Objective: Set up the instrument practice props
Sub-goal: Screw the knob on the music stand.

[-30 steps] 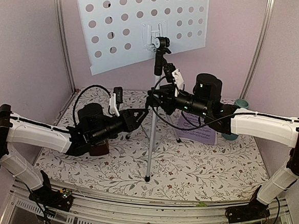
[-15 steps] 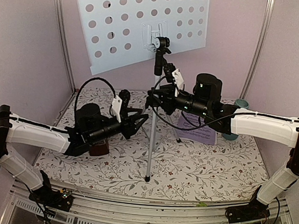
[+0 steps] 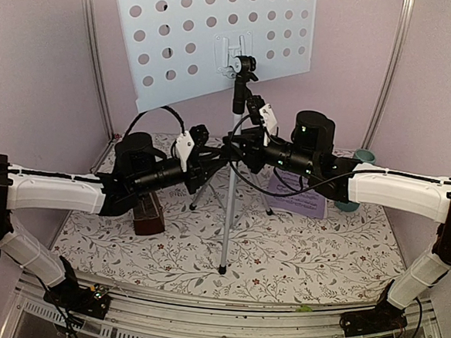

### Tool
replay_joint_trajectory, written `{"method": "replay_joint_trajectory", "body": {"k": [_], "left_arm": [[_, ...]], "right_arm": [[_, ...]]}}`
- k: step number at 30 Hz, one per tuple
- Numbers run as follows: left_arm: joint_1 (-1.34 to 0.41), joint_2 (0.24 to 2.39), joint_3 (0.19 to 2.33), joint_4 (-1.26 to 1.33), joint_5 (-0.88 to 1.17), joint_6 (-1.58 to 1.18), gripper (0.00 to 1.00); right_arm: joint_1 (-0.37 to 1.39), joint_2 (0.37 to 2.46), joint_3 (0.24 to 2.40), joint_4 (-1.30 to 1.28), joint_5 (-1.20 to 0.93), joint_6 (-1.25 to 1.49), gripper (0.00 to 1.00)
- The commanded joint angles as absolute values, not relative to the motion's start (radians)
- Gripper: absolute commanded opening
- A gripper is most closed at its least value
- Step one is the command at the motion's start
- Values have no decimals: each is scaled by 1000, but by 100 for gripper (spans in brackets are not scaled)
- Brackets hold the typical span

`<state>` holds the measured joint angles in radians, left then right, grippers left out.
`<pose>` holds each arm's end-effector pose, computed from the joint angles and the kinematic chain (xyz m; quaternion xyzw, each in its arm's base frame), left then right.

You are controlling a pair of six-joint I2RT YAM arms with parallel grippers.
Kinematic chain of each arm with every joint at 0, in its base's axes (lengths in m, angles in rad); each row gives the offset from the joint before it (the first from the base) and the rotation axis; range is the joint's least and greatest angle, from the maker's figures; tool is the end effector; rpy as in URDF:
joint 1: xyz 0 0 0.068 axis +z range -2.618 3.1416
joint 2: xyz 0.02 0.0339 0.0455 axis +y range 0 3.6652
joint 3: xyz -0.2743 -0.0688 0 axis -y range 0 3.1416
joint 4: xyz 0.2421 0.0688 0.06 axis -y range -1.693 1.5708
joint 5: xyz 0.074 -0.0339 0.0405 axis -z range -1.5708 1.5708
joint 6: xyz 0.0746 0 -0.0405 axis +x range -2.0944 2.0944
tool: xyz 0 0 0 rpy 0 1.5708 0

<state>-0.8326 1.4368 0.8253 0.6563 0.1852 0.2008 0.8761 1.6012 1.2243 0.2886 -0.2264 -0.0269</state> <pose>0.2343 -0.2779 0.3021 0.3981 0.5653 -0.2843 0.6642 0.2571 0.3347 0.3414 -0.3884 0.6262 0.3523 0.5770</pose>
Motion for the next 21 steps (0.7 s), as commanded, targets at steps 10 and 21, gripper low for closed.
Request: {"method": "replay_joint_trajectory", "body": {"k": [10, 21], "left_arm": [[-829, 1434, 883, 532, 135, 523, 8], [-921, 1444, 852, 593, -59, 952, 0]], "right_arm": [[903, 1675, 1167, -10, -279, -55, 0], [903, 1684, 1187, -30, -279, -68, 0]]}}
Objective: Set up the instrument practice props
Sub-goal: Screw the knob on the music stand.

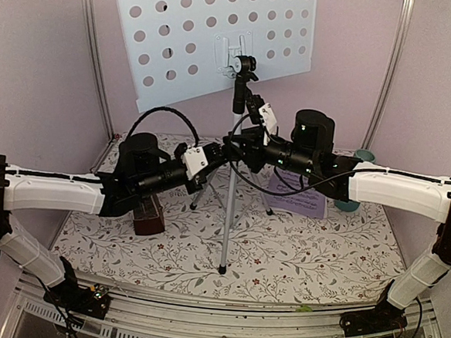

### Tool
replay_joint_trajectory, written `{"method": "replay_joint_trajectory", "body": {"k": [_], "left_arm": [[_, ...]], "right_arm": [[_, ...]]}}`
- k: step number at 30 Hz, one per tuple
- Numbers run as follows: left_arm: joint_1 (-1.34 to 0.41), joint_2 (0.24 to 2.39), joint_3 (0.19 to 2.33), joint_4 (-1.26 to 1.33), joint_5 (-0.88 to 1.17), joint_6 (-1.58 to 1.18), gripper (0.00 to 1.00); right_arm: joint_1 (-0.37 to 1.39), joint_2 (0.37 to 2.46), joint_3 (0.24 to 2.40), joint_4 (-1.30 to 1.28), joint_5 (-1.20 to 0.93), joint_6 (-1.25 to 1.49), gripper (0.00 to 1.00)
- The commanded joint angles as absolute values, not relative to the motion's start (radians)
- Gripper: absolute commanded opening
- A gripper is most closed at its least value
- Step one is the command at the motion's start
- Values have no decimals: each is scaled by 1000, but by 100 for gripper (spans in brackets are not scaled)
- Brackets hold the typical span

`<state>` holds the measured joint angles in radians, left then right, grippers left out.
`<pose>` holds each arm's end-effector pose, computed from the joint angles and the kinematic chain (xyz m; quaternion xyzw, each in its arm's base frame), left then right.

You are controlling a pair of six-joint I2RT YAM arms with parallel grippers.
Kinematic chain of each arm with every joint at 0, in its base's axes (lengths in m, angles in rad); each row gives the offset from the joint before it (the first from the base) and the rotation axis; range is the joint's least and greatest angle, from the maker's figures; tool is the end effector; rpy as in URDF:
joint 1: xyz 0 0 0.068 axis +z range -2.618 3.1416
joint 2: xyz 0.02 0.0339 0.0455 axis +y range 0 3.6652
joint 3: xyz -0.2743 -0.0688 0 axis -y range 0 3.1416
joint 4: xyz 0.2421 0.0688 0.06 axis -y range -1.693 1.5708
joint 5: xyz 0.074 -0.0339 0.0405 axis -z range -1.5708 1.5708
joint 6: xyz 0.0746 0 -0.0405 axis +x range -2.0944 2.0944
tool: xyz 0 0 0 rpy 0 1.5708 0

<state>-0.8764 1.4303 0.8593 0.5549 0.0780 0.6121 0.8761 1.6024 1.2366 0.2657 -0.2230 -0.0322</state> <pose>0.2298 -0.2850 0.3023 0.5026 0.5054 -0.1199 0.6911 0.2576 0.3349 0.3424 -0.3904 0.6295 0.3483 0.5744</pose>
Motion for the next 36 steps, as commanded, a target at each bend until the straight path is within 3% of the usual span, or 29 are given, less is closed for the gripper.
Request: {"method": "replay_joint_trajectory", "body": {"k": [1, 9, 15, 17, 23, 26, 31, 36], "left_arm": [[-929, 1451, 843, 607, -84, 1002, 0], [-967, 1517, 763, 752, -221, 1373, 0], [-970, 1531, 743, 839, -249, 1429, 0], [-970, 1527, 756, 828, -264, 1393, 2], [-970, 1489, 755, 793, -320, 1164, 39], [-972, 1465, 735, 802, -347, 1062, 49], [-979, 1408, 714, 749, -353, 867, 52], [-989, 1316, 679, 687, -292, 595, 48]], "right_arm": [[902, 1686, 1190, -33, -281, -70, 0], [903, 1694, 1197, -40, -285, -77, 0], [899, 1694, 1196, -40, -285, -78, 0], [900, 1692, 1194, -38, -285, -79, 0], [896, 1694, 1191, -28, -290, -77, 0], [895, 1696, 1191, -27, -293, -75, 0], [895, 1696, 1195, -26, -293, -75, 0], [895, 1699, 1200, -25, -293, -74, 0]]}}
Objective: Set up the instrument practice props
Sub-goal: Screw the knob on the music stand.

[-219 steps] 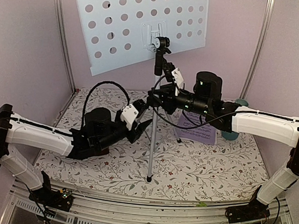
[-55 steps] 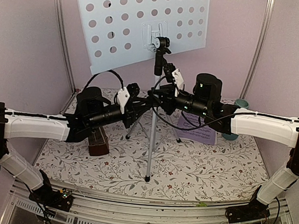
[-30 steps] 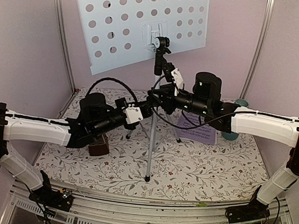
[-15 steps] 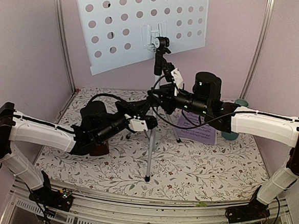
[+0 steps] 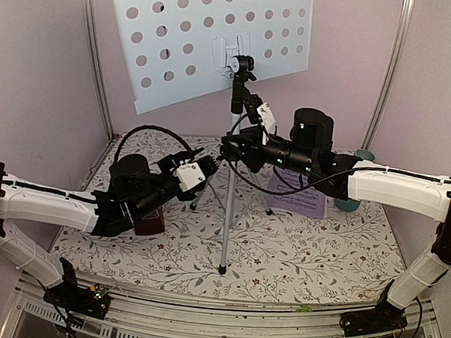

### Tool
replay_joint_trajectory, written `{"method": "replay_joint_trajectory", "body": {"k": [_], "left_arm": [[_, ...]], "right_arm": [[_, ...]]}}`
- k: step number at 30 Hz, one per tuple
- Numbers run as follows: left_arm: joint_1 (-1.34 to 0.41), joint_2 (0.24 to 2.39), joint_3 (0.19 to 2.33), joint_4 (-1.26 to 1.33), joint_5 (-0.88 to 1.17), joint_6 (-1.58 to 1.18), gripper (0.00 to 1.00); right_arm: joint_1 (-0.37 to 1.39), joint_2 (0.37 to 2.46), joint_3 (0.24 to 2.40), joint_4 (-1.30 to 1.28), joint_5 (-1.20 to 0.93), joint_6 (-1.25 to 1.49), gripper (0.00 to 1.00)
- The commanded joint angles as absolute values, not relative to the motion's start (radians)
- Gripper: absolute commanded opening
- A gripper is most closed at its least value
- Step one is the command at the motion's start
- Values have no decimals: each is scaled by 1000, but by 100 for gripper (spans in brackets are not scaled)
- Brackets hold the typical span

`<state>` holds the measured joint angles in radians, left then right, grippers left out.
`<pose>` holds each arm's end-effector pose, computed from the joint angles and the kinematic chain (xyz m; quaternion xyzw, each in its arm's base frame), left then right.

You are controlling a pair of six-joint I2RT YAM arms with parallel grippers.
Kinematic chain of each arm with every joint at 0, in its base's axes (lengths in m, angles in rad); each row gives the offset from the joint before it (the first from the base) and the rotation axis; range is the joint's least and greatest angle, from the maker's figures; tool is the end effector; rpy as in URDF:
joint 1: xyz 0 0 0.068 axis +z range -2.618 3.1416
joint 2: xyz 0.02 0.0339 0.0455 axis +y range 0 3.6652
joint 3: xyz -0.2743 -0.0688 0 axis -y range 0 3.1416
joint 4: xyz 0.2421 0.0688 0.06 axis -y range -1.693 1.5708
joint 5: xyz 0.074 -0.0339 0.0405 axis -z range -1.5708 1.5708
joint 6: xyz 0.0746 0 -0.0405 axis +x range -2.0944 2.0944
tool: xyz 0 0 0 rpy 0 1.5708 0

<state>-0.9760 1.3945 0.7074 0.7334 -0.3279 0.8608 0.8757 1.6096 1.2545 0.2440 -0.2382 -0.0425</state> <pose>0.2113 -0.2695 0.2831 0.4697 0.5074 0.0714 0.7189 0.2581 0.3370 0.3434 -0.3989 0.6283 0.3489 0.5696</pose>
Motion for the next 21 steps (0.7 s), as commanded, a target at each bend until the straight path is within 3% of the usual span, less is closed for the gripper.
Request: {"method": "replay_joint_trajectory", "body": {"k": [1, 10, 21], "left_arm": [[-991, 1302, 671, 672, -266, 538, 48], [-1038, 1236, 600, 757, -136, 23, 45], [-1036, 1387, 559, 1122, -259, -1074, 44]], "right_arm": [[895, 1700, 1200, -25, -293, -74, 0], [895, 1704, 1201, -22, -298, -68, 0], [895, 1701, 1202, -28, -296, -62, 0]]}}
